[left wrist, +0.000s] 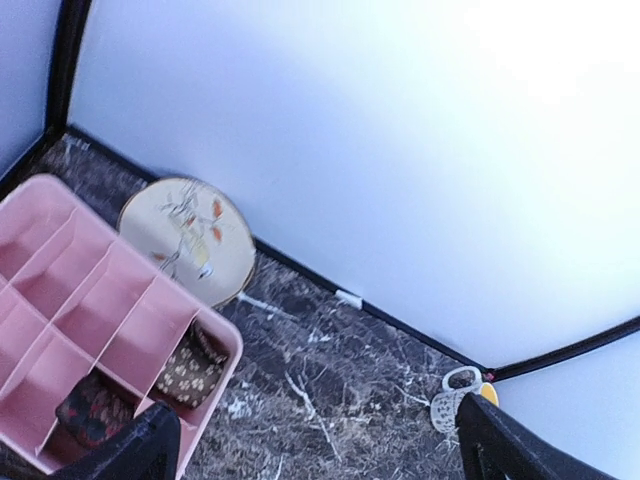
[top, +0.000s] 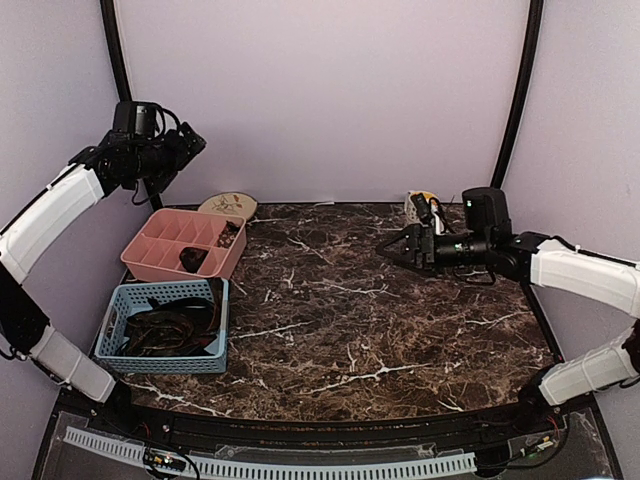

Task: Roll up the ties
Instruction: Reset both arms

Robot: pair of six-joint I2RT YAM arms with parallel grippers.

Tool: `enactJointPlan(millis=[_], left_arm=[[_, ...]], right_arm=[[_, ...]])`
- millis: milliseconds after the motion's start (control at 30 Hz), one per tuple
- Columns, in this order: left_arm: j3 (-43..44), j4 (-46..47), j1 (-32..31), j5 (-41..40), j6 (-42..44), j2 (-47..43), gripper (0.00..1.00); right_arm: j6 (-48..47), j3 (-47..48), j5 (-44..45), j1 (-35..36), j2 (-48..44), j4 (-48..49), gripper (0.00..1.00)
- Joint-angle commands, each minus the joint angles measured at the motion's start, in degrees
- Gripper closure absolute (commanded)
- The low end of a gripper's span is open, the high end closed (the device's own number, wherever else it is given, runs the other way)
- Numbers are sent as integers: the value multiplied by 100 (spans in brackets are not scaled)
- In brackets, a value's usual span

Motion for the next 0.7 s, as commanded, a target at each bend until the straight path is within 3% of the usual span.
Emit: enactJointPlan(millis=[0,133,233,467,667], left_arm=[[208,714,-283,636,1816,23,1],[17,885,-1295,123,3381,-67,1],[-436,1256,-1763,46,4096,-166,1],[-1624,2220,-2653,-205,4427,-196,1],[-2515,3004,-2884,-200,4104,-91,1]], right_arm=[[-659,456,721,-70,-200,-794,3],[-809,618,1187,-81,-247,-1073,3],[-812,592,1494,-83,-328,-1121,3],[-486,-122,2040,-79,-591,-706,3],[89,-1154,2104,-82,-814,265,3]])
